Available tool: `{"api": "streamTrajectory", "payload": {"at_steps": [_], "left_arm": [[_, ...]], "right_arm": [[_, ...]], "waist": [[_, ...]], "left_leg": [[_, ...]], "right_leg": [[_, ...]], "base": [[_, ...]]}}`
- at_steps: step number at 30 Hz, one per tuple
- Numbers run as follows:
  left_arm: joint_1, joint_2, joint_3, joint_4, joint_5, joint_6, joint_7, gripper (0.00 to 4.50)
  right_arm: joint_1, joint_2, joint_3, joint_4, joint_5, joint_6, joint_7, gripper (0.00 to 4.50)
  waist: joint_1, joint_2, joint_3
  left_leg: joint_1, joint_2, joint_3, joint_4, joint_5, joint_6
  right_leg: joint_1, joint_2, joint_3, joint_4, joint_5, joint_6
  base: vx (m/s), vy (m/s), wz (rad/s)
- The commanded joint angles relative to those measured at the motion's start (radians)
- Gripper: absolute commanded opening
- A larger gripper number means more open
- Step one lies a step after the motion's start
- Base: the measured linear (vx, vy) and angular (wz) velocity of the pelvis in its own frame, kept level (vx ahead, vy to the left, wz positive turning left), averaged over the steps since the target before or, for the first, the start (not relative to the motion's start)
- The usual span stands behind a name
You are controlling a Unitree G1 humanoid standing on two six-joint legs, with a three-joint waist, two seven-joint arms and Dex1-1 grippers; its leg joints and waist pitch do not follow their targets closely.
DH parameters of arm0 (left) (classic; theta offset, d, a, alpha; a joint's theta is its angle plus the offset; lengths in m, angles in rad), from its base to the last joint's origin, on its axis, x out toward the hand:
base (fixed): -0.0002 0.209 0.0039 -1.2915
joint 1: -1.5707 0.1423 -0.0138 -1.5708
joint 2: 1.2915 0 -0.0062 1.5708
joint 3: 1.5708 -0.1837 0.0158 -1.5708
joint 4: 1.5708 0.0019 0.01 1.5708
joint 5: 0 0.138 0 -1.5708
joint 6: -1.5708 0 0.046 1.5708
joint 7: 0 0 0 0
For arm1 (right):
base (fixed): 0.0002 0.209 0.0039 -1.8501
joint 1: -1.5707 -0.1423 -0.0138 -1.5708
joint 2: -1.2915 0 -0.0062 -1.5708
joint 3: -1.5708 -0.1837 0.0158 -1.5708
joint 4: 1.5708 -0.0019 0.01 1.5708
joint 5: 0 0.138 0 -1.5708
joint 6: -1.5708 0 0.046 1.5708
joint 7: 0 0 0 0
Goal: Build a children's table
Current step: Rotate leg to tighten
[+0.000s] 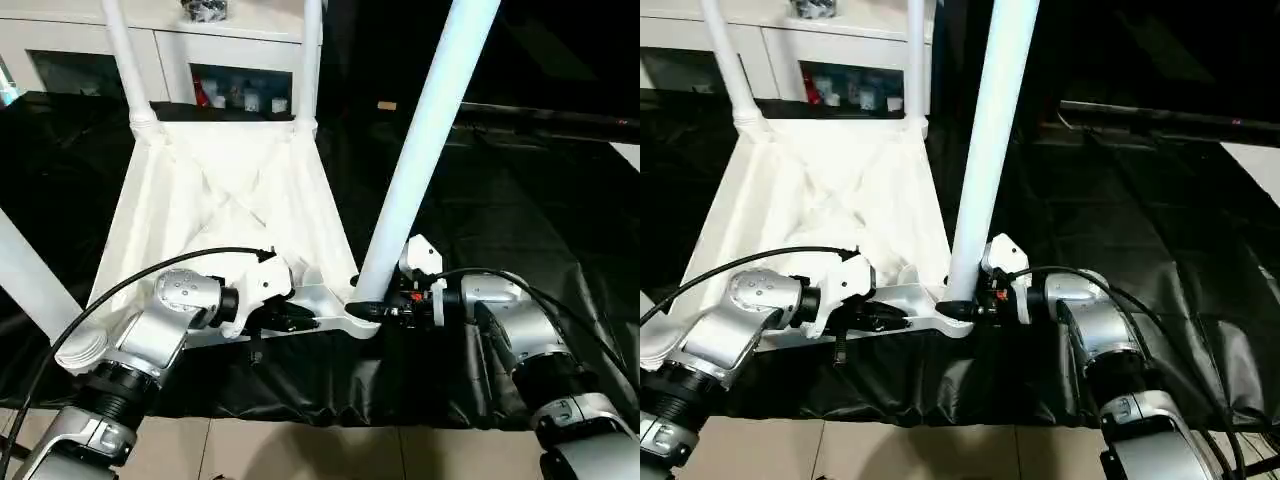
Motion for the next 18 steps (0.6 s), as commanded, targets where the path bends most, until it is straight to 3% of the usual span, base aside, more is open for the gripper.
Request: {"api": "streamTrajectory", "payload": {"at_steps": [1,5,10,11,12,13,14,16,18], "left_arm": [[-0.022,-0.058,-0.003,-0.015,-0.008,-0.007,0.072,0.0],[-0.035,-0.097,0.01,0.002,0.01,0.016,0.159,0.0],[-0.072,-0.211,0.002,0.033,0.062,0.062,0.336,0.0],[-0.081,-0.247,-0.001,0.035,0.064,0.08,0.371,0.0],[-0.084,-0.256,-0.003,0.035,0.066,0.083,0.38,0.0],[-0.088,-0.273,-0.005,0.036,0.07,0.09,0.397,0.0],[-0.091,-0.289,-0.006,0.038,0.075,0.096,0.415,0.0],[-0.097,-0.327,-0.014,0.041,0.086,0.105,0.448,0.0],[-0.099,-0.338,-0.016,0.041,0.089,0.106,0.456,0.0]], "right_arm": [[0.034,0.045,0.054,-0.006,-0.01,0.02,0.011,2.02],[0.048,0.088,0.016,0.006,0.0,0.02,-0.092,1.99],[0.042,0.202,-0.052,0.085,-0.029,0.031,-0.433,1.96],[0.032,0.242,-0.075,0.113,-0.028,0.044,-0.53,1.96],[0.027,0.252,-0.08,0.12,-0.026,0.047,-0.553,1.96],[0.019,0.272,-0.091,0.134,-0.024,0.052,-0.595,1.96],[0.012,0.292,-0.102,0.145,-0.025,0.056,-0.635,1.96],[-0.026,0.343,-0.112,0.184,-0.032,0.049,-0.714,1.96],[-0.039,0.36,-0.112,0.196,-0.037,0.041,-0.732,1.96]], "waist": [[-0.004,0.008,-0.064],[-0.006,0.01,-0.061],[-0.018,0.005,-0.058],[-0.023,-0.003,-0.057],[-0.026,0.002,-0.056],[-0.03,-0.006,-0.057],[-0.033,-0.001,-0.06],[-0.042,-0.005,-0.058],[-0.046,-0.003,-0.058]], "left_leg": [[0.006,0.008,0.008,-0.07,-0.237,0.031],[0.01,0.007,0.008,-0.071,-0.266,0.02],[0.01,0.001,0.0,-0.07,-0.316,0.001],[0.008,0.0,0.001,-0.069,-0.315,0.001],[0.009,-0.004,-0.002,-0.068,-0.323,-0.004],[0.01,-0.004,-0.003,-0.067,-0.325,-0.003],[0.009,-0.005,-0.006,-0.067,-0.328,0.0],[-0.001,-0.004,-0.006,-0.071,-0.331,0.013],[0.004,-0.007,-0.008,-0.067,-0.355,0.01]], "right_leg": [[0.051,-0.062,0.039,-0.064,-0.36,-0.174],[0.046,-0.06,0.039,-0.072,-0.392,-0.167],[0.042,-0.064,0.029,-0.092,-0.565,-0.095],[0.04,-0.063,0.028,-0.094,-0.578,-0.087],[0.038,-0.064,0.023,-0.099,-0.62,-0.069],[0.038,-0.065,0.02,-0.103,-0.638,-0.061],[0.04,-0.067,0.018,-0.104,-0.634,-0.056],[0.042,-0.064,0.015,-0.103,-0.609,-0.052],[0.038,-0.066,0.009,-0.111,-0.652,-0.036]], "base": [[0.0,0.0,0.0],[0.0,0.0,0.0],[0.0,0.0,0.0],[0.0,0.0,0.0],[0.0,0.0,0.0],[0.0,0.0,0.0],[0.0,0.0,0.0],[0.0,0.0,0.0],[0.0,0.0,0.0]]}}
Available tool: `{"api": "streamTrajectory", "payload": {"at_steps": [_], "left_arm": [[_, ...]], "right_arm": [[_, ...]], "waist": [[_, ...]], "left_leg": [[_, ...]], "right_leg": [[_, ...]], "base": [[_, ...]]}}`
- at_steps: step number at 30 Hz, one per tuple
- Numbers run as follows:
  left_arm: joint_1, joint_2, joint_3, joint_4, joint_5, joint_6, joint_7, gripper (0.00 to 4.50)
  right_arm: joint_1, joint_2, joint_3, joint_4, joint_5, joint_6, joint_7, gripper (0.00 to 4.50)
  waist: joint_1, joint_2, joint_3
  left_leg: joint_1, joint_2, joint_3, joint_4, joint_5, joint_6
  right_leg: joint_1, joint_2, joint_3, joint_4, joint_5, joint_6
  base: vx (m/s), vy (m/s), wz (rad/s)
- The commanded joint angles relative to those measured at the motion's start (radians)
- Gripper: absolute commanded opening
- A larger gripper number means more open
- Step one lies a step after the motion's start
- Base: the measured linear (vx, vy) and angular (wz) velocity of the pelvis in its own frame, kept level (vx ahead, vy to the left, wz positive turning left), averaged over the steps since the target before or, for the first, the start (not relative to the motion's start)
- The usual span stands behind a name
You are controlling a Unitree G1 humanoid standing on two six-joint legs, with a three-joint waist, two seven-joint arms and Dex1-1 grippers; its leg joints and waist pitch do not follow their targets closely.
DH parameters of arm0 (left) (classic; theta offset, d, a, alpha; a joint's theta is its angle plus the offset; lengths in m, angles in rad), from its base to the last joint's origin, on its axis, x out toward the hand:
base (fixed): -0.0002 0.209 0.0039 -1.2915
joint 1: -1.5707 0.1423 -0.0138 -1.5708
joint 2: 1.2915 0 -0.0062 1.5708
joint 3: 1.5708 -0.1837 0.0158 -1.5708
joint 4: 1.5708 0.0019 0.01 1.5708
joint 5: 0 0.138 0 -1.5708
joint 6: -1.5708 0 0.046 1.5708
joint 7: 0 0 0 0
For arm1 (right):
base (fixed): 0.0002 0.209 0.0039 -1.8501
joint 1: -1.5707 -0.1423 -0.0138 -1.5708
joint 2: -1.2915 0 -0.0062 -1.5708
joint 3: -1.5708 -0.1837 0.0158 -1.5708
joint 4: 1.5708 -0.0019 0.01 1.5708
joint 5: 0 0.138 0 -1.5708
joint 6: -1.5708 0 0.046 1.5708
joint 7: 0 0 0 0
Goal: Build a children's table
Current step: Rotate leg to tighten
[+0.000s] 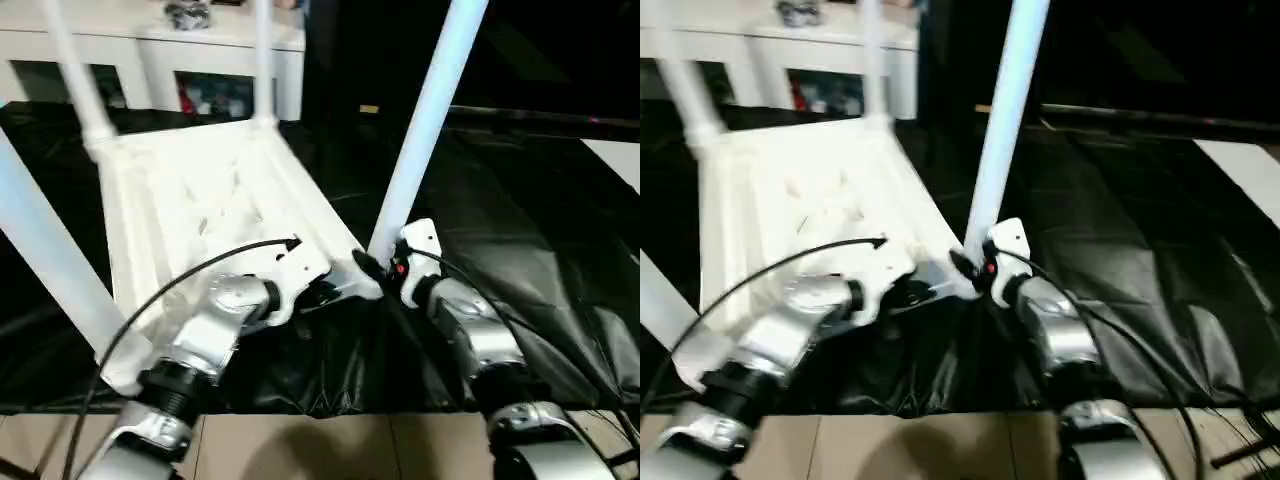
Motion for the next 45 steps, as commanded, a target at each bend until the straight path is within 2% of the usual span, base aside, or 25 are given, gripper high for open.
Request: {"api": "streamTrajectory", "payload": {"at_steps": [1,2,4,5,8,10,13,15,17,18,19,21,23,24,25,29,32,33,34,35,38,39,42,43,45], "left_arm": [[-0.054,-0.104,-0.035,-0.031,-0.04,-0.033,0.034,0.0],[-0.053,-0.101,-0.039,-0.025,-0.036,-0.044,0.024,0.0],[-0.05,-0.084,-0.039,-0.023,-0.037,-0.062,0.006,0.0],[-0.045,-0.071,-0.034,-0.027,-0.043,-0.064,-0.006,0.0],[-0.033,-0.039,-0.029,-0.041,-0.058,-0.076,-0.051,0.0],[-0.014,0.002,-0.03,-0.064,-0.079,-0.097,-0.122,0.0],[-0.006,0.018,-0.029,-0.074,-0.089,-0.109,-0.152,0.0],[0.014,0.066,-0.027,-0.093,-0.11,-0.124,-0.226,0.0],[0.021,0.098,-0.026,-0.103,-0.118,-0.131,-0.272,0.0],[0.022,0.113,-0.024,-0.101,-0.12,-0.136,-0.291,0.0],[0.022,0.123,-0.022,-0.098,-0.122,-0.139,-0.305,0.0],[0.02,0.147,-0.025,-0.088,-0.129,-0.149,-0.34,0.0],[0.017,0.162,-0.027,-0.082,-0.132,-0.153,-0.36,0.0],[0.013,0.167,-0.026,-0.074,-0.135,-0.16,-0.371,0.0],[0.006,0.172,-0.024,-0.064,-0.138,-0.165,-0.383,0.0],[-0.004,0.188,-0.021,-0.048,-0.142,-0.175,-0.402,0.0],[-0.005,0.195,-0.021,-0.043,-0.144,-0.178,-0.417,0.0],[-0.003,0.198,-0.02,-0.042,-0.145,-0.18,-0.422,0.0],[-0.002,0.2,-0.02,-0.04,-0.147,-0.182,-0.429,0.0],[-0.001,0.202,-0.02,-0.038,-0.147,-0.184,-0.434,0.0],[-0.001,0.205,-0.02,-0.033,-0.15,-0.188,-0.44,0.0],[-0.002,0.206,-0.019,-0.031,-0.152,-0.19,-0.442,0.0],[-0.009,0.201,-0.019,-0.018,-0.147,-0.192,-0.432,0.0],[-0.018,0.184,-0.021,-0.003,-0.131,-0.184,-0.395,0.0],[-0.028,0.16,-0.018,0.004,-0.118,-0.171,-0.347,0.0]], "right_arm": [[-0.006,0.121,0.08,0.06,-0.006,0.023,0.024,1.96],[-0.014,0.131,0.08,0.054,-0.008,0.001,0.035,2.52],[-0.018,0.127,0.062,0.041,0.016,0.004,0.061,2.68],[-0.013,0.112,0.057,0.031,0.027,0.011,0.079,2.75],[0.002,0.066,0.067,0.01,0.021,0.01,0.127,3.11],[0.017,0.007,0.087,-0.008,0.008,0.005,0.205,3.2],[0.019,-0.016,0.097,-0.008,0.0,-0.003,0.234,3.27],[0.031,-0.073,0.119,-0.027,0.002,0.007,0.357,3.27],[0.046,-0.118,0.149,-0.056,0.006,0.0,0.467,3.27],[0.055,-0.141,0.167,-0.071,0.006,0.0,0.526,3.27],[0.06,-0.157,0.18,-0.081,0.006,0.001,0.569,3.27],[0.066,-0.188,0.205,-0.098,0.008,0.008,0.652,3.27],[0.07,-0.207,0.22,-0.111,0.013,0.009,0.704,3.27],[0.068,-0.214,0.224,-0.112,0.018,0.013,0.729,3.03],[0.063,-0.22,0.227,-0.112,0.024,0.018,0.757,3.03],[0.058,-0.233,0.242,-0.117,0.027,0.025,0.814,2.67],[0.06,-0.239,0.256,-0.128,0.025,0.033,0.842,2.49],[0.062,-0.24,0.26,-0.135,0.027,0.039,0.852,2.49],[0.065,-0.242,0.265,-0.142,0.031,0.045,0.862,2.32],[0.068,-0.243,0.269,-0.147,0.032,0.048,0.87,2.25],[0.073,-0.247,0.275,-0.155,0.031,0.054,0.89,2.14],[0.074,-0.248,0.276,-0.157,0.03,0.057,0.897,2.1],[0.079,-0.247,0.277,-0.159,0.027,0.059,0.9,2.06],[0.089,-0.241,0.275,-0.161,0.025,0.061,0.883,2.05],[0.098,-0.222,0.261,-0.157,0.023,0.057,0.829,2.04]], "waist": [[-0.005,0.007,-0.054],[-0.006,0.009,-0.055],[-0.008,0.004,-0.058],[-0.008,0.011,-0.058],[-0.012,0.013,-0.058],[-0.011,0.014,-0.06],[-0.008,0.015,-0.06],[-0.001,0.012,-0.062],[0.0,0.014,-0.061],[0.006,0.015,-0.063],[0.012,0.018,-0.066],[0.016,0.019,-0.064],[0.016,0.018,-0.066],[0.018,0.018,-0.065],[0.019,0.018,-0.065],[0.024,0.021,-0.062],[0.028,0.018,-0.061],[0.027,0.013,-0.062],[0.03,0.016,-0.061],[0.03,0.012,-0.062],[0.032,0.013,-0.062],[0.033,0.019,-0.062],[0.032,0.016,-0.063],[0.031,0.026,-0.062],[0.035,0.022,-0.061]], "left_leg": [[0.004,-0.005,-0.005,-0.072,-0.355,0.01],[0.003,-0.006,-0.005,-0.073,-0.358,0.015],[0.004,-0.005,-0.002,-0.072,-0.353,0.026],[0.002,-0.005,-0.003,-0.075,-0.349,0.029],[0.001,-0.002,-0.001,-0.076,-0.353,0.035],[-0.003,0.0,0.001,-0.076,-0.337,0.043],[-0.003,0.002,0.003,-0.076,-0.321,0.045],[-0.001,0.005,0.007,-0.074,-0.289,0.051],[-0.007,0.01,0.006,-0.079,-0.267,0.054],[0.0,0.01,0.009,-0.075,-0.262,0.055],[0.003,0.01,0.011,-0.073,-0.24,0.059],[0.006,0.01,0.015,-0.074,-0.234,0.066],[0.001,0.01,0.012,-0.074,-0.229,0.065],[0.001,0.011,0.012,-0.075,-0.222,0.063],[0.0,0.01,0.012,-0.075,-0.22,0.061],[0.004,0.011,0.011,-0.077,-0.25,0.047],[0.003,0.011,0.011,-0.077,-0.258,0.039],[0.002,0.012,0.011,-0.077,-0.258,0.039],[0.003,0.012,0.01,-0.078,-0.256,0.039],[0.003,0.012,0.011,-0.077,-0.251,0.04],[0.004,0.012,0.011,-0.077,-0.243,0.037],[0.004,0.012,0.01,-0.077,-0.241,0.036],[0.003,0.011,0.011,-0.077,-0.243,0.034],[0.004,0.01,0.012,-0.077,-0.254,0.03],[0.005,0.009,0.012,-0.077,-0.265,0.032]], "right_leg": [[0.035,-0.064,0.015,-0.102,-0.646,-0.037],[0.033,-0.063,0.016,-0.101,-0.625,-0.041],[0.032,-0.062,0.021,-0.097,-0.588,-0.056],[0.034,-0.062,0.023,-0.094,-0.571,-0.063],[0.035,-0.059,0.025,-0.09,-0.525,-0.091],[0.04,-0.06,0.03,-0.083,-0.486,-0.112],[0.04,-0.062,0.032,-0.08,-0.467,-0.134],[0.043,-0.062,0.036,-0.073,-0.418,-0.153],[0.048,-0.06,0.037,-0.064,-0.367,-0.169],[0.046,-0.06,0.039,-0.062,-0.348,-0.177],[0.047,-0.059,0.042,-0.056,-0.295,-0.195],[0.045,-0.056,0.043,-0.053,-0.253,-0.219],[0.052,-0.057,0.042,-0.049,-0.252,-0.22],[0.052,-0.059,0.043,-0.047,-0.247,-0.223],[0.054,-0.059,0.043,-0.048,-0.249,-0.223],[0.051,-0.06,0.042,-0.053,-0.305,-0.211],[0.051,-0.06,0.042,-0.055,-0.328,-0.199],[0.051,-0.059,0.042,-0.055,-0.331,-0.196],[0.051,-0.06,0.042,-0.055,-0.336,-0.194],[0.051,-0.06,0.043,-0.054,-0.334,-0.193],[0.05,-0.061,0.043,-0.053,-0.33,-0.193],[0.05,-0.061,0.044,-0.052,-0.327,-0.193],[0.051,-0.06,0.044,-0.053,-0.322,-0.195],[0.05,-0.057,0.043,-0.056,-0.316,-0.196],[0.05,-0.057,0.043,-0.058,-0.337,-0.189]], "base": [[0.0,0.0,0.0],[0.0,0.0,0.0],[0.0,0.0,0.0],[0.0,0.0,0.0],[0.0,0.0,0.0],[0.0,0.0,0.0],[0.0,0.0,0.0],[0.0,0.0,0.0],[0.0,0.0,0.0],[0.0,0.0,0.0],[0.0,0.0,0.0],[0.0,0.0,0.0],[0.0,0.0,0.0],[0.0,0.0,0.0],[0.0,0.0,0.0],[0.0,0.0,0.0],[0.0,0.0,0.0],[0.0,0.0,0.0],[0.0,0.0,0.0],[0.0,0.0,0.0],[0.0,0.0,0.0],[0.0,0.0,0.0],[0.0,0.0,0.0],[0.0,0.0,0.0],[0.0,0.0,0.0]]}}
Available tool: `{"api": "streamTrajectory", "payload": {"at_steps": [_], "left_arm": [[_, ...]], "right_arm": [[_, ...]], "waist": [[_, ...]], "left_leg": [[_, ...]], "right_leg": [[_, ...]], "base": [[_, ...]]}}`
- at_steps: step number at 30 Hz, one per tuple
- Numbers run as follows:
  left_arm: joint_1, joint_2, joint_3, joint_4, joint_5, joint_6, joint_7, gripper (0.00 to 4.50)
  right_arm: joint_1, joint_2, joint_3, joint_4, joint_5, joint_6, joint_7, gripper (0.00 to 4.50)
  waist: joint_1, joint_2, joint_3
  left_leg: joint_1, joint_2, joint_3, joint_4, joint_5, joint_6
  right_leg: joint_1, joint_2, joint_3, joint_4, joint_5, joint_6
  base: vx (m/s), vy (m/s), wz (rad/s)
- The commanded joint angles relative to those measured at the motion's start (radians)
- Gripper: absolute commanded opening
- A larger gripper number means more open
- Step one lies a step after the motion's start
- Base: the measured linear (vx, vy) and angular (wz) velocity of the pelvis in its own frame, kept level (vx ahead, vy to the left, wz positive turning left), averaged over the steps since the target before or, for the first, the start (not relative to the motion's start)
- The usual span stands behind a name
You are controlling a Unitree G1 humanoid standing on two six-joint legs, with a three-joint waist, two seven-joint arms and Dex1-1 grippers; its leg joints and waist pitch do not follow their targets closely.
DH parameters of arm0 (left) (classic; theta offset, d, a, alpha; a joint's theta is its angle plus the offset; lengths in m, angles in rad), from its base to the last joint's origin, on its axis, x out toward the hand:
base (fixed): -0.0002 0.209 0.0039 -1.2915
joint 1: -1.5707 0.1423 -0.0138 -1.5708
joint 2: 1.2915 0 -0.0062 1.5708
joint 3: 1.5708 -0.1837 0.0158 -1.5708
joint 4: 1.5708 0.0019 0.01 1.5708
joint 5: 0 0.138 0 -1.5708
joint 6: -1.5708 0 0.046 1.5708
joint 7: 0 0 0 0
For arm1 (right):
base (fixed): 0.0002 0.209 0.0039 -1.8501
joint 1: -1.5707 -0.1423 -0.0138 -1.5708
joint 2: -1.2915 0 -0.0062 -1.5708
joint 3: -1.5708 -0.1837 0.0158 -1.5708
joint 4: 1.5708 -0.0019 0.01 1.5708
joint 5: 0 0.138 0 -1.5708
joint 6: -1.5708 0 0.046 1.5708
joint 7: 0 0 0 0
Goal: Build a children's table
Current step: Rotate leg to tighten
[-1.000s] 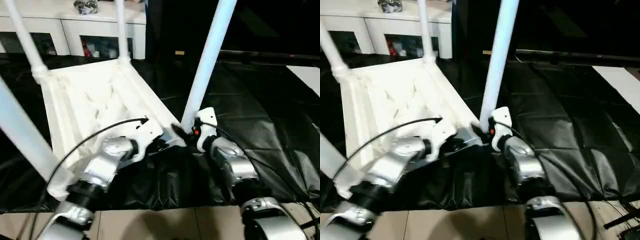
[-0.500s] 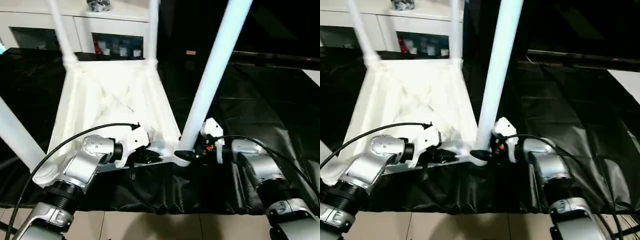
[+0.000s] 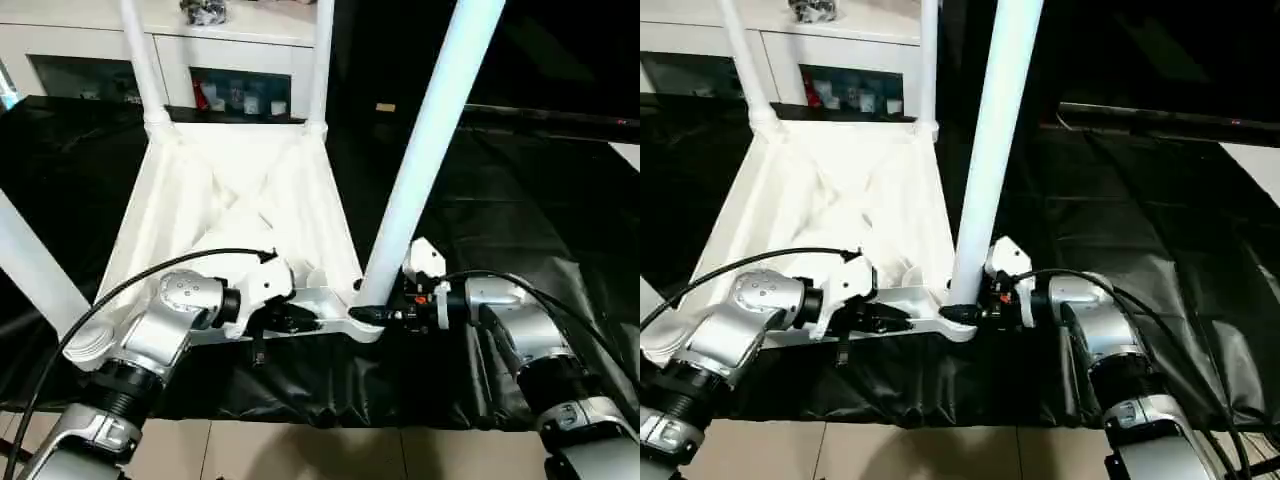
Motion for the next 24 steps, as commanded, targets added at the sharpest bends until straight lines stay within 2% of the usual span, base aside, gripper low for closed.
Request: {"api": "streamTrajectory", "payload": {"at_steps": [1,2,3,5,6,7,8,9,10,11,12,13,14,15,16,17,18,19,21,24], "left_arm": [[-0.057,-0.061,-0.006,0.008,0.021,0.009,0.126,0.0],[-0.063,-0.073,-0.004,0.01,0.029,0.018,0.154,0.0],[-0.064,-0.077,-0.004,0.011,0.032,0.02,0.162,0.0],[-0.076,-0.124,-0.001,0.0,0.053,0.061,0.25,0.0],[-0.076,-0.124,-0.001,0.0,0.053,0.061,0.25,0.0],[-0.087,-0.165,0.005,-0.009,0.067,0.097,0.318,0.0],[-0.087,-0.165,0.005,-0.009,0.067,0.097,0.318,0.0],[-0.092,-0.186,0.011,-0.012,0.071,0.113,0.354,0.0],[-0.095,-0.214,0.016,-0.018,0.074,0.133,0.388,0.0],[-0.096,-0.228,0.017,-0.02,0.075,0.141,0.406,0.0],[-0.098,-0.243,0.021,-0.02,0.078,0.148,0.428,0.0],[-0.102,-0.261,0.023,-0.017,0.082,0.154,0.452,0.0],[-0.107,-0.286,0.019,-0.005,0.089,0.147,0.48,0.0],[-0.107,-0.295,0.013,-0.001,0.095,0.141,0.489,0.0],[-0.107,-0.295,0.013,-0.001,0.095,0.141,0.489,0.0],[-0.106,-0.3,0.006,0.001,0.1,0.137,0.491,0.0],[-0.105,-0.299,-0.001,0.006,0.107,0.127,0.491,0.0],[-0.103,-0.296,-0.005,0.01,0.109,0.114,0.486,0.0],[-0.102,-0.284,-0.008,0.017,0.114,0.103,0.481,0.0],[-0.098,-0.266,-0.009,0.022,0.118,0.089,0.47,0.0]], "right_arm": [[0.04,0.062,0.066,0.01,-0.018,0.032,-0.006,2.04],[0.041,0.077,0.055,0.018,-0.021,0.031,-0.053,2.03],[0.041,0.082,0.052,0.022,-0.023,0.03,-0.071,2.02],[0.031,0.151,0.01,0.078,-0.044,0.023,-0.28,2.01],[0.031,0.151,0.01,0.078,-0.044,0.023,-0.28,2.0],[0.011,0.209,-0.026,0.128,-0.052,0.023,-0.434,2.0],[0.011,0.209,-0.026,0.128,-0.052,0.023,-0.434,1.99],[-0.002,0.235,-0.044,0.15,-0.047,0.027,-0.495,1.99],[-0.022,0.275,-0.074,0.179,-0.036,0.033,-0.581,1.99],[-0.034,0.295,-0.09,0.195,-0.029,0.036,-0.628,1.99],[-0.047,0.315,-0.107,0.212,-0.022,0.042,-0.675,1.99],[-0.066,0.341,-0.128,0.235,-0.016,0.047,-0.735,1.99],[-0.095,0.373,-0.148,0.269,-0.015,0.043,-0.814,1.99],[-0.107,0.386,-0.149,0.284,-0.027,0.034,-0.844,1.99],[-0.107,0.386,-0.149,0.284,-0.027,0.034,-0.844,1.99],[-0.116,0.393,-0.147,0.295,-0.042,0.019,-0.86,1.99],[-0.119,0.399,-0.147,0.298,-0.041,0.005,-0.846,2.34],[-0.119,0.399,-0.148,0.297,-0.041,-0.005,-0.838,2.55],[-0.112,0.394,-0.153,0.288,-0.032,-0.015,-0.809,2.69],[-0.103,0.38,-0.162,0.278,-0.022,-0.021,-0.785,2.77]], "waist": [[-0.003,0.009,-0.056],[-0.002,0.01,-0.055],[-0.005,0.009,-0.052],[-0.012,0.004,-0.048],[-0.016,0.006,-0.046],[-0.028,0.002,-0.045],[-0.035,0.006,-0.043],[-0.047,0.001,-0.046],[-0.057,0.002,-0.045],[-0.063,0.003,-0.047],[-0.075,0.011,-0.049],[-0.08,0.017,-0.048],[-0.094,0.02,-0.049],[-0.099,0.03,-0.047],[-0.106,0.025,-0.047],[-0.105,0.028,-0.047],[-0.105,0.03,-0.044],[-0.108,0.027,-0.043],[-0.109,0.029,-0.043],[-0.104,0.029,-0.045]], "left_leg": [[0.011,0.008,0.009,-0.071,-0.283,0.029],[0.012,0.008,0.008,-0.072,-0.296,0.026],[0.012,0.006,0.006,-0.072,-0.319,0.018],[0.014,0.005,0.002,-0.073,-0.346,0.007],[0.015,0.003,0.0,-0.072,-0.358,0.001],[0.013,-0.004,-0.008,-0.071,-0.392,-0.006],[0.015,-0.004,-0.01,-0.071,-0.407,-0.01],[0.016,-0.007,-0.014,-0.068,-0.421,-0.009],[0.012,-0.008,-0.019,-0.068,-0.44,-0.004],[0.012,-0.007,-0.02,-0.067,-0.448,-0.001],[0.01,-0.002,-0.028,-0.071,-0.468,0.004],[0.005,0.003,-0.033,-0.076,-0.481,0.003],[-0.001,0.01,-0.04,-0.084,-0.514,0.004],[0.003,0.013,-0.043,-0.085,-0.546,0.007],[0.009,0.013,-0.044,-0.084,-0.566,0.009],[0.009,0.014,-0.044,-0.085,-0.569,0.009],[0.016,0.011,-0.041,-0.082,-0.576,0.012],[0.022,0.005,-0.037,-0.077,-0.573,0.013],[0.017,0.003,-0.037,-0.077,-0.557,0.015],[0.012,0.005,-0.033,-0.078,-0.515,0.026]], "right_leg": [[0.045,-0.057,0.039,-0.072,-0.37,-0.185],[0.044,-0.057,0.037,-0.074,-0.397,-0.181],[0.042,-0.058,0.035,-0.08,-0.456,-0.162],[0.038,-0.06,0.03,-0.089,-0.547,-0.123],[0.035,-0.06,0.027,-0.094,-0.585,-0.11],[0.038,-0.062,0.013,-0.109,-0.682,-0.059],[0.036,-0.062,0.008,-0.113,-0.699,-0.049],[0.039,-0.062,-0.005,-0.124,-0.723,-0.028],[0.043,-0.061,-0.02,-0.132,-0.73,-0.016],[0.045,-0.063,-0.028,-0.136,-0.724,-0.013],[0.055,-0.07,-0.044,-0.14,-0.699,-0.012],[0.061,-0.071,-0.049,-0.138,-0.678,-0.018],[0.072,-0.071,-0.063,-0.139,-0.624,-0.023],[0.071,-0.074,-0.068,-0.139,-0.588,-0.037],[0.072,-0.079,-0.079,-0.141,-0.578,-0.038],[0.073,-0.081,-0.079,-0.141,-0.572,-0.04],[0.062,-0.083,-0.076,-0.146,-0.575,-0.048],[0.056,-0.085,-0.078,-0.152,-0.593,-0.05],[0.057,-0.087,-0.075,-0.151,-0.595,-0.054],[0.057,-0.09,-0.062,-0.14,-0.558,-0.082]], "base": [[0.0,0.0,0.0],[0.0,0.0,0.0],[0.0,0.0,0.0],[0.0,0.0,0.0],[0.0,0.0,0.0],[0.0,0.0,0.0],[-0.054,0.017,-0.13],[0.0,0.0,0.0],[0.0,0.0,0.0],[0.0,0.0,0.0],[0.0,0.0,0.0],[0.0,0.0,0.0],[0.0,0.0,0.0],[0.0,0.0,0.0],[0.0,0.0,0.0],[0.0,0.0,0.0],[0.0,0.0,0.0],[0.0,0.0,0.0],[0.0,0.0,0.0],[0.0,0.0,0.0]]}}
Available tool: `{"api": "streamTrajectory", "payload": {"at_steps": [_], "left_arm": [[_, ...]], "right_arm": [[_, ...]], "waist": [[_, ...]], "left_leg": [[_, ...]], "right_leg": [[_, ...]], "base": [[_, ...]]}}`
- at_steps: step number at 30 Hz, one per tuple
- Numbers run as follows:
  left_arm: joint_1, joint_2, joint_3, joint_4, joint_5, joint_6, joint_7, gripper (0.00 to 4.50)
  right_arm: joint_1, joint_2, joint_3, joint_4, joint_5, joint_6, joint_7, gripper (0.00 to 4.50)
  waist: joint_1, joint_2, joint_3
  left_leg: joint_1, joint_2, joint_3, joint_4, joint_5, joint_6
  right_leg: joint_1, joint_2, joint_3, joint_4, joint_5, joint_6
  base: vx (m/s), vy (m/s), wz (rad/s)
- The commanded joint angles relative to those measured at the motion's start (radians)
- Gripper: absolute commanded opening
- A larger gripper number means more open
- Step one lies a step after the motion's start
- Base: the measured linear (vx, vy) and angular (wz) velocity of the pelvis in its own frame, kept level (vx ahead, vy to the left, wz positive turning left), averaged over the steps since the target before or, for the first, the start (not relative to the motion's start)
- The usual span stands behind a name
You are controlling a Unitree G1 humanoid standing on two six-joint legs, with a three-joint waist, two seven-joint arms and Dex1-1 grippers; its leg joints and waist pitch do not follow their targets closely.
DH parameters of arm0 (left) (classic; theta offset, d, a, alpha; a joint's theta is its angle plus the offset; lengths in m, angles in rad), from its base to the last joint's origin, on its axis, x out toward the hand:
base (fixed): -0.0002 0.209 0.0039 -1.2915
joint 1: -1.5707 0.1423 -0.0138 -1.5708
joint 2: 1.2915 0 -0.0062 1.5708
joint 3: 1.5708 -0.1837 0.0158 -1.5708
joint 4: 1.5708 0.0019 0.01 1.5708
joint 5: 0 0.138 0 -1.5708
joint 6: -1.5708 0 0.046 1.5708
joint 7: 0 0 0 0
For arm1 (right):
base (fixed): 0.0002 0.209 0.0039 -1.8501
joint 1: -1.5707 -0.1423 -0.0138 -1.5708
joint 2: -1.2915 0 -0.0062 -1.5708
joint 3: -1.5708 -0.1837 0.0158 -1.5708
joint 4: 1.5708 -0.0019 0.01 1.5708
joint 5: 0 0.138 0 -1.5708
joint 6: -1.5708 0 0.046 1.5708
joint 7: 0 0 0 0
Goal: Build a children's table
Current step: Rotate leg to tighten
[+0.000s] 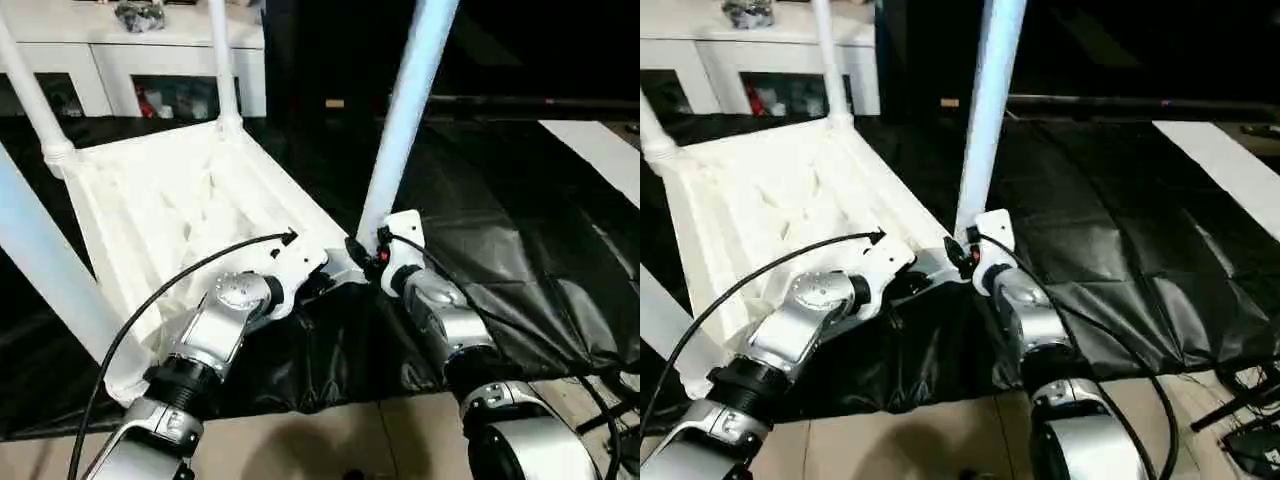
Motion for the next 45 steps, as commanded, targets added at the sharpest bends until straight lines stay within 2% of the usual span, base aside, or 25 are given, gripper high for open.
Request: {"api": "streamTrajectory", "payload": {"at_steps": [1,3,4,5,7,9,10,11,12,13,14,15,16,17,19,21,24,26,28,31,37,39,41,43,45], "left_arm": [[-0.051,-0.039,-0.045,-0.023,-0.021,-0.075,-0.022,0.0],[-0.051,-0.018,-0.041,-0.013,-0.021,-0.102,-0.038,0.0],[-0.051,-0.007,-0.041,-0.008,-0.021,-0.117,-0.049,0.0],[-0.05,0.003,-0.039,-0.002,-0.02,-0.126,-0.055,0.0],[-0.05,0.022,-0.035,0.008,-0.023,-0.145,-0.071,0.0],[-0.049,0.027,-0.034,0.008,-0.024,-0.151,-0.077,0.0],[-0.047,0.037,-0.031,0.01,-0.027,-0.158,-0.086,0.0],[-0.047,0.038,-0.03,0.01,-0.028,-0.159,-0.087,0.0],[-0.044,0.046,-0.03,0.01,-0.031,-0.164,-0.095,0.0],[-0.043,0.052,-0.033,0.016,-0.033,-0.172,-0.103,0.0],[-0.042,0.055,-0.035,0.018,-0.034,-0.177,-0.108,0.0],[-0.044,0.056,-0.037,0.024,-0.034,-0.183,-0.11,0.0],[-0.044,0.057,-0.038,0.026,-0.035,-0.187,-0.112,0.0],[-0.044,0.057,-0.038,0.026,-0.035,-0.187,-0.112,0.0],[-0.041,0.062,-0.042,0.021,-0.041,-0.19,-0.133,0.0],[-0.039,0.067,-0.048,0.02,-0.043,-0.197,-0.153,0.0],[-0.035,0.078,-0.058,0.012,-0.053,-0.208,-0.198,0.0],[-0.034,0.085,-0.062,0.009,-0.058,-0.216,-0.211,0.0],[-0.034,0.091,-0.067,0.011,-0.06,-0.226,-0.224,0.0],[-0.036,0.095,-0.074,0.016,-0.064,-0.233,-0.24,0.0],[-0.039,0.098,-0.084,0.012,-0.071,-0.241,-0.279,0.0],[-0.045,0.099,-0.085,0.02,-0.07,-0.246,-0.279,0.0],[-0.051,0.099,-0.083,0.028,-0.067,-0.25,-0.276,0.0],[-0.052,0.099,-0.082,0.029,-0.067,-0.251,-0.275,0.0],[-0.053,0.1,-0.083,0.033,-0.066,-0.251,-0.273,0.0]], "right_arm": [[0.024,0.054,0.056,0.02,0.004,0.022,0.081,3.07],[0.036,0.018,0.083,-0.001,-0.024,-0.005,0.088,3.13],[0.046,-0.003,0.09,-0.022,-0.033,-0.016,0.103,3.17],[0.059,-0.029,0.092,-0.049,-0.03,-0.016,0.138,3.17],[0.09,-0.092,0.088,-0.113,-0.007,-0.011,0.235,3.17],[0.1,-0.113,0.083,-0.134,0.005,-0.007,0.269,3.17],[0.122,-0.169,0.071,-0.174,0.03,-0.006,0.349,3.17],[0.124,-0.174,0.07,-0.178,0.032,-0.006,0.356,3.17],[0.145,-0.223,0.067,-0.213,0.052,-0.002,0.427,3.17],[0.177,-0.291,0.071,-0.261,0.081,0.014,0.527,3.17],[0.188,-0.317,0.073,-0.278,0.092,0.022,0.565,3.17],[0.195,-0.336,0.073,-0.29,0.1,0.031,0.596,3.17],[0.203,-0.358,0.072,-0.301,0.11,0.036,0.629,3.17],[0.203,-0.358,0.072,-0.301,0.11,0.036,0.629,3.17],[0.208,-0.405,0.062,-0.311,0.125,0.05,0.693,3.17],[0.199,-0.434,0.055,-0.296,0.12,0.038,0.716,3.17],[0.169,-0.482,0.044,-0.259,0.128,0.043,0.752,3.17],[0.162,-0.496,0.042,-0.263,0.142,0.064,0.775,3.17],[0.155,-0.499,0.039,-0.271,0.152,0.081,0.784,3.47],[0.149,-0.494,0.05,-0.284,0.149,0.081,0.791,3.56],[0.129,-0.442,0.141,-0.271,0.075,0.003,0.773,3.66],[0.095,-0.411,0.15,-0.223,0.042,-0.025,0.725,3.66],[0.057,-0.386,0.16,-0.168,0.01,-0.043,0.668,3.66],[0.051,-0.383,0.161,-0.158,0.004,-0.047,0.659,3.66],[0.018,-0.367,0.176,-0.109,-0.023,-0.061,0.617,3.66]], "waist": [[0.002,0.012,-0.057],[0.005,0.011,-0.058],[0.006,0.002,-0.059],[0.01,0.005,-0.058],[0.029,0.0,-0.06],[0.036,-0.005,-0.059],[0.041,-0.004,-0.061],[0.049,-0.005,-0.063],[0.049,-0.005,-0.063],[0.062,-0.002,-0.067],[0.067,-0.006,-0.067],[0.072,-0.013,-0.063],[0.075,-0.016,-0.064],[0.078,-0.021,-0.073],[0.085,-0.019,-0.076],[0.089,-0.019,-0.076],[0.092,-0.021,-0.076],[0.093,-0.021,-0.076],[0.092,-0.019,-0.075],[0.093,-0.016,-0.074],[0.094,-0.014,-0.076],[0.097,-0.013,-0.077],[0.093,-0.014,-0.076],[0.095,-0.012,-0.077],[0.099,-0.013,-0.076]], "left_leg": [[0.01,0.005,0.0,-0.082,-0.499,0.027],[0.007,0.005,0.003,-0.083,-0.48,0.03],[0.006,0.005,0.007,-0.082,-0.462,0.033],[0.005,0.004,0.007,-0.082,-0.453,0.035],[0.006,0.006,0.015,-0.08,-0.414,0.052],[0.003,0.007,0.018,-0.081,-0.386,0.055],[0.002,0.006,0.021,-0.08,-0.368,0.057],[0.002,0.007,0.023,-0.078,-0.345,0.064],[0.002,0.007,0.023,-0.078,-0.345,0.064],[0.005,0.01,0.028,-0.077,-0.31,0.074],[0.007,0.011,0.03,-0.076,-0.303,0.08],[0.005,0.008,0.035,-0.074,-0.304,0.09],[0.004,0.003,0.04,-0.069,-0.302,0.093],[-0.01,0.001,0.038,-0.067,-0.252,0.096],[-0.011,0.003,0.042,-0.063,-0.19,0.115],[-0.009,0.003,0.045,-0.061,-0.173,0.122],[-0.011,0.002,0.044,-0.06,-0.159,0.12],[-0.011,0.002,0.045,-0.06,-0.161,0.12],[-0.01,0.003,0.044,-0.061,-0.173,0.117],[-0.008,0.005,0.043,-0.061,-0.182,0.108],[-0.007,0.006,0.043,-0.061,-0.186,0.095],[-0.002,0.009,0.043,-0.062,-0.174,0.087],[-0.007,0.007,0.043,-0.063,-0.177,0.081],[-0.003,0.007,0.043,-0.063,-0.181,0.077],[0.003,0.009,0.047,-0.062,-0.181,0.074]], "right_leg": [[0.038,-0.059,0.031,-0.075,-0.542,-0.098],[0.038,-0.058,0.037,-0.069,-0.528,-0.109],[0.036,-0.058,0.042,-0.067,-0.519,-0.116],[0.037,-0.058,0.043,-0.064,-0.518,-0.118],[0.037,-0.058,0.053,-0.06,-0.506,-0.115],[0.034,-0.055,0.06,-0.052,-0.483,-0.132],[0.037,-0.055,0.062,-0.051,-0.481,-0.133],[0.039,-0.055,0.064,-0.048,-0.465,-0.137],[0.039,-0.055,0.064,-0.048,-0.465,-0.137],[0.039,-0.051,0.069,-0.042,-0.405,-0.15],[0.038,-0.049,0.072,-0.038,-0.383,-0.159],[0.033,-0.044,0.079,-0.033,-0.385,-0.166],[0.032,-0.044,0.083,-0.032,-0.424,-0.16],[0.044,-0.045,0.087,-0.021,-0.408,-0.151],[0.041,-0.043,0.091,-0.013,-0.338,-0.166],[0.038,-0.041,0.092,-0.011,-0.319,-0.184],[0.042,-0.041,0.089,-0.009,-0.329,-0.185],[0.042,-0.04,0.089,-0.01,-0.335,-0.18],[0.04,-0.038,0.087,-0.012,-0.348,-0.175],[0.039,-0.04,0.087,-0.013,-0.36,-0.173],[0.038,-0.039,0.088,-0.01,-0.343,-0.179],[0.035,-0.04,0.091,-0.005,-0.312,-0.194],[0.038,-0.039,0.091,-0.001,-0.306,-0.202],[0.037,-0.04,0.093,-0.003,-0.314,-0.199],[0.031,-0.038,0.097,0.0,-0.297,-0.21]], "base": [[0.0,0.0,0.0],[0.0,0.0,0.0],[0.0,0.0,0.0],[0.0,0.0,0.0],[0.0,0.0,0.0],[0.0,0.0,0.0],[0.0,0.0,0.0],[0.0,0.0,0.0],[0.0,0.0,0.0],[0.0,0.0,0.0],[0.0,0.0,0.0],[0.0,0.0,0.0],[0.0,0.0,0.0],[0.0,0.0,0.0],[0.0,0.0,0.0],[0.0,0.0,0.0],[0.0,0.0,0.0],[0.0,0.0,0.0],[0.0,0.0,0.0],[0.0,0.0,0.0],[0.0,0.0,0.0],[0.0,0.0,0.0],[0.0,0.0,0.0],[0.0,0.0,0.0],[0.0,0.0,0.0]]}}
